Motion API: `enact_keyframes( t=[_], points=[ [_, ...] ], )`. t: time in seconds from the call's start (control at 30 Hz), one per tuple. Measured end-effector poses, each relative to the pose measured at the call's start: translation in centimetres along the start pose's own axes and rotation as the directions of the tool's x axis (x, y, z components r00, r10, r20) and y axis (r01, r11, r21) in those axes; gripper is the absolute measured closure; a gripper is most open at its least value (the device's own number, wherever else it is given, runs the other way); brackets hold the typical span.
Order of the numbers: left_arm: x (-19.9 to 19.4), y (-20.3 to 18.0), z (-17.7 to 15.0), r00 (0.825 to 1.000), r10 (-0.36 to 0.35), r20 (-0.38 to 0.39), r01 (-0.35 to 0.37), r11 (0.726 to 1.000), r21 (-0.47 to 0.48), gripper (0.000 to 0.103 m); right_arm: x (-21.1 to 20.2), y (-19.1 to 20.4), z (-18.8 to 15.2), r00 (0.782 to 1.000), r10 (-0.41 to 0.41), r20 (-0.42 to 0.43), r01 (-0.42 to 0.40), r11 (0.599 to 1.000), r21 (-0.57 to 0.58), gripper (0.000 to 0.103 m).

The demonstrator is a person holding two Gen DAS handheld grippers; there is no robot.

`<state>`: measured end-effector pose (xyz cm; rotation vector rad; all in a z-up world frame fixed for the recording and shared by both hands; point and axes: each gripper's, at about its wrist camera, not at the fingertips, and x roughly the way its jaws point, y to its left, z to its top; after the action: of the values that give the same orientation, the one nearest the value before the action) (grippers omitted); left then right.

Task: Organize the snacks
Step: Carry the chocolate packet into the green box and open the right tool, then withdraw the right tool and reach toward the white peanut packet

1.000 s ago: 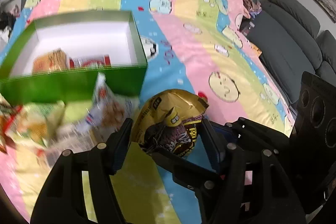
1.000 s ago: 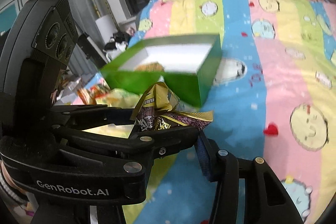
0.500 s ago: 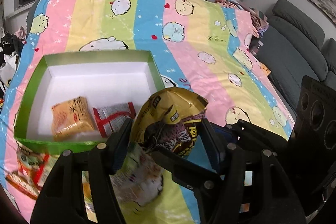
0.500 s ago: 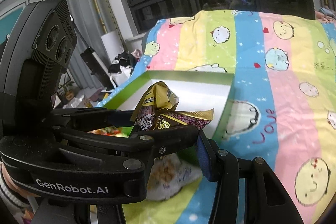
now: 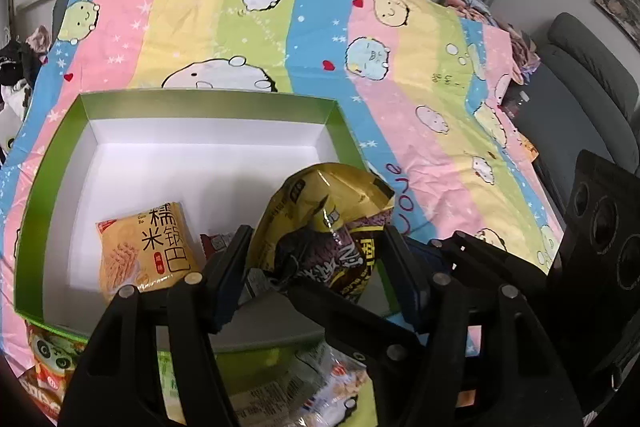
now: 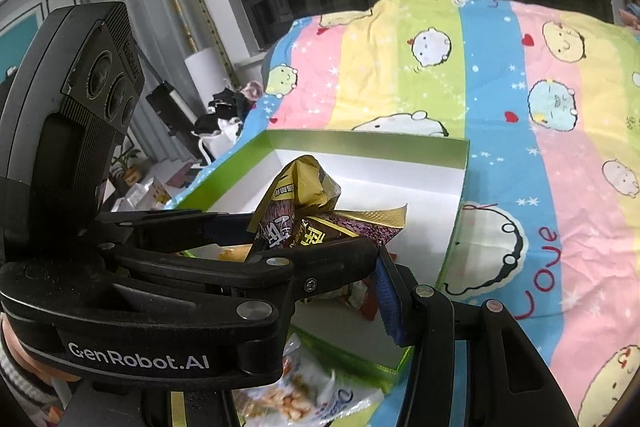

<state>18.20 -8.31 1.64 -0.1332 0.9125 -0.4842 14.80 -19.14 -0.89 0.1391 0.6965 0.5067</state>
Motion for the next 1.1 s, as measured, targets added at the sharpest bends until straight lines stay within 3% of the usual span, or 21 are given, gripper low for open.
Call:
enact_keyframes(
  t=[0.27, 0.4, 0.67, 0.77, 1.1],
  points=[
    [1.2, 0.2, 0.0, 1.0, 0.012, -0.025, -0.012, 1.0, -0.006, 0.035, 1.4, -0.5, 0.0, 0.999, -0.031, -0.037, 0.031, 1.0, 0.004, 0.05],
    [1.1, -0.1, 0.0, 0.999, 0.034, -0.013, -0.034, 0.999, 0.009, 0.017, 1.1, -0.6, -0.1, 0.998, -0.048, -0.036, 0.049, 0.999, 0.01, 0.044],
    [-0.8, -0.6, -0.1, 0.998, 0.051, 0.023, -0.052, 0.998, 0.028, 0.013, -1.2, -0.2, 0.0, 0.996, -0.087, -0.004, 0.087, 0.996, 0.015, 0.035],
    [-1.6, -1.0, -0.6, 0.998, 0.059, 0.037, -0.06, 0.998, 0.036, 0.002, -2.3, 0.1, -0.4, 0.995, -0.095, 0.008, 0.095, 0.995, 0.016, 0.033],
    [-4.4, -1.9, -3.0, 0.997, 0.046, 0.056, -0.049, 0.998, 0.036, 0.002, -6.2, 1.3, -2.3, 0.994, -0.11, 0.01, 0.11, 0.994, 0.013, 0.022]
  ],
)
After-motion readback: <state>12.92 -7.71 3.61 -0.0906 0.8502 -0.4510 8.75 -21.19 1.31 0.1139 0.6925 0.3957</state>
